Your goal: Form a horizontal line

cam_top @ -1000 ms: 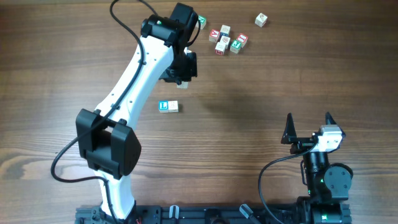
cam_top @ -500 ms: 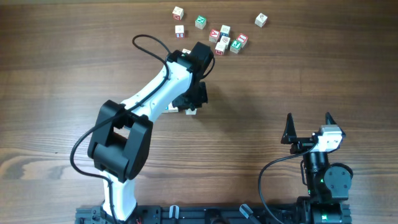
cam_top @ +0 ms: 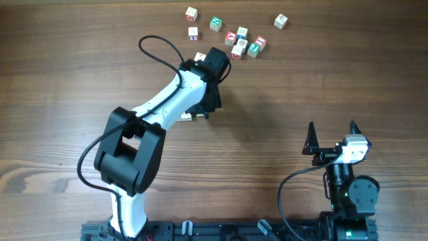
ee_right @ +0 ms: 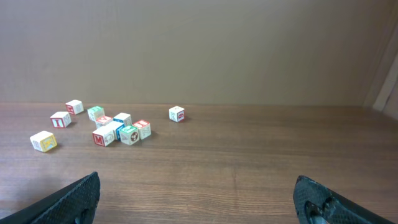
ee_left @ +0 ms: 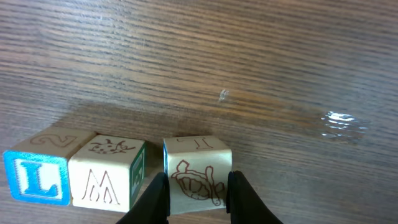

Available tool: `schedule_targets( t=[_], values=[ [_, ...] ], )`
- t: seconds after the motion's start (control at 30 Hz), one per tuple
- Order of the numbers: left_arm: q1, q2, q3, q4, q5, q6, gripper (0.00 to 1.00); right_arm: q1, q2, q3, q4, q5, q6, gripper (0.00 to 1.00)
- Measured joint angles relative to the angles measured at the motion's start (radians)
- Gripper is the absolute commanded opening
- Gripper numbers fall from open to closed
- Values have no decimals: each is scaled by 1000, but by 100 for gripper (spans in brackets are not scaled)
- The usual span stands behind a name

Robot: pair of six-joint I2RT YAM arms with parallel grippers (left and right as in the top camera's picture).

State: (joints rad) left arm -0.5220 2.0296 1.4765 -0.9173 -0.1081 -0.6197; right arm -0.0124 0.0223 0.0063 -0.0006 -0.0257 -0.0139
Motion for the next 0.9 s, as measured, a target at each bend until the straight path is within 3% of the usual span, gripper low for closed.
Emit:
schedule_targets(
  t=[0.67, 0.77, 0.9],
  values=[
    [-40, -1, -9, -2, -18, 0, 21, 0, 0, 0, 0, 0, 0, 100],
    [-41, -1, -9, -7, -23, -5, 37, 0, 0, 0, 0, 0, 0, 100],
    [-41, -1, -19, -13, -26, -8, 42, 0, 0, 0, 0, 0, 0, 99]
  ],
)
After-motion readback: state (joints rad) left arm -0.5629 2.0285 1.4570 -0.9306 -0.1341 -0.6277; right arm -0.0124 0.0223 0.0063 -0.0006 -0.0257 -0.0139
